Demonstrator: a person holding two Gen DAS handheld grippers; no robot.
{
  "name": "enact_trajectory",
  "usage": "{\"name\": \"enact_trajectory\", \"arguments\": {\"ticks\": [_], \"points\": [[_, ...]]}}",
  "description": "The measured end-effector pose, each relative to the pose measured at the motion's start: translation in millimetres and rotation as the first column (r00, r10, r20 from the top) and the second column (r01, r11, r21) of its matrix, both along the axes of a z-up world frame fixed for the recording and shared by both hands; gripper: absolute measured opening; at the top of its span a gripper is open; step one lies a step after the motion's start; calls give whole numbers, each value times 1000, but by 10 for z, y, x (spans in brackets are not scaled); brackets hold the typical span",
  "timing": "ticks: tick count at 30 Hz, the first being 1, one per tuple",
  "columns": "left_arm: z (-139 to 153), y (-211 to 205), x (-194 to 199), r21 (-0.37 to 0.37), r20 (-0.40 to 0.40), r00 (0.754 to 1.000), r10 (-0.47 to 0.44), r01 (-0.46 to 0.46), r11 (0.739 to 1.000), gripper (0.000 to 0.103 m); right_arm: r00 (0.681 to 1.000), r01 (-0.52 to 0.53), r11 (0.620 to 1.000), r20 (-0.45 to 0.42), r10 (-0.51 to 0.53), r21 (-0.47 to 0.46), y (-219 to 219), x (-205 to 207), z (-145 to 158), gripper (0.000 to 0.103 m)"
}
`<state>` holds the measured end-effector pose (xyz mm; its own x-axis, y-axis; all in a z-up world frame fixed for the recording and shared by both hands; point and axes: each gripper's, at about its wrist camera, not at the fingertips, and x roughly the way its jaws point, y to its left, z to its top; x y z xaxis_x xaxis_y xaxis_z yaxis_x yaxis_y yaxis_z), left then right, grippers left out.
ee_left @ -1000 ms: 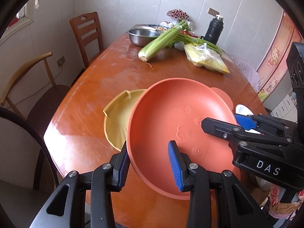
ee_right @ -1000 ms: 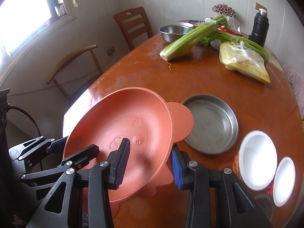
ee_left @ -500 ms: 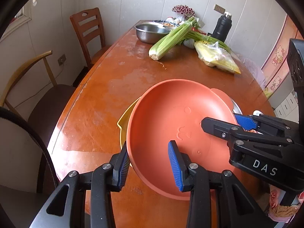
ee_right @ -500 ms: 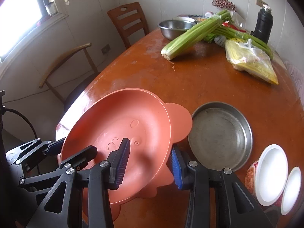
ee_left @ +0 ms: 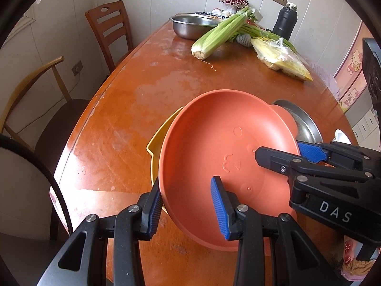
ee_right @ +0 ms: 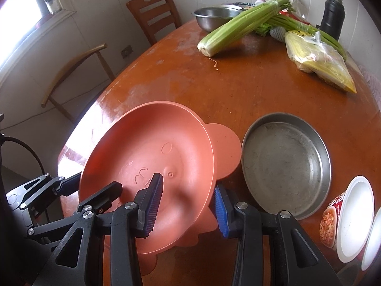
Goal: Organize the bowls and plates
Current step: 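Lower the orange plate into the yellow plate and open both grippers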
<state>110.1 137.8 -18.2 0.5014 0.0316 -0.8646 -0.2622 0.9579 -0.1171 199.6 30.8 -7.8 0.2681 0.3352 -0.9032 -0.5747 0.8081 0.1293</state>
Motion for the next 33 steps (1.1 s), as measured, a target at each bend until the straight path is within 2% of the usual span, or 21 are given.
{"name": "enact_trajectory", "arguments": {"ticks": [33], "points": [[-112, 72, 107, 22, -24, 1000, 1, 0, 1000, 40, 1000, 8, 1000, -11, -8, -28, 122, 60, -97, 43]]}}
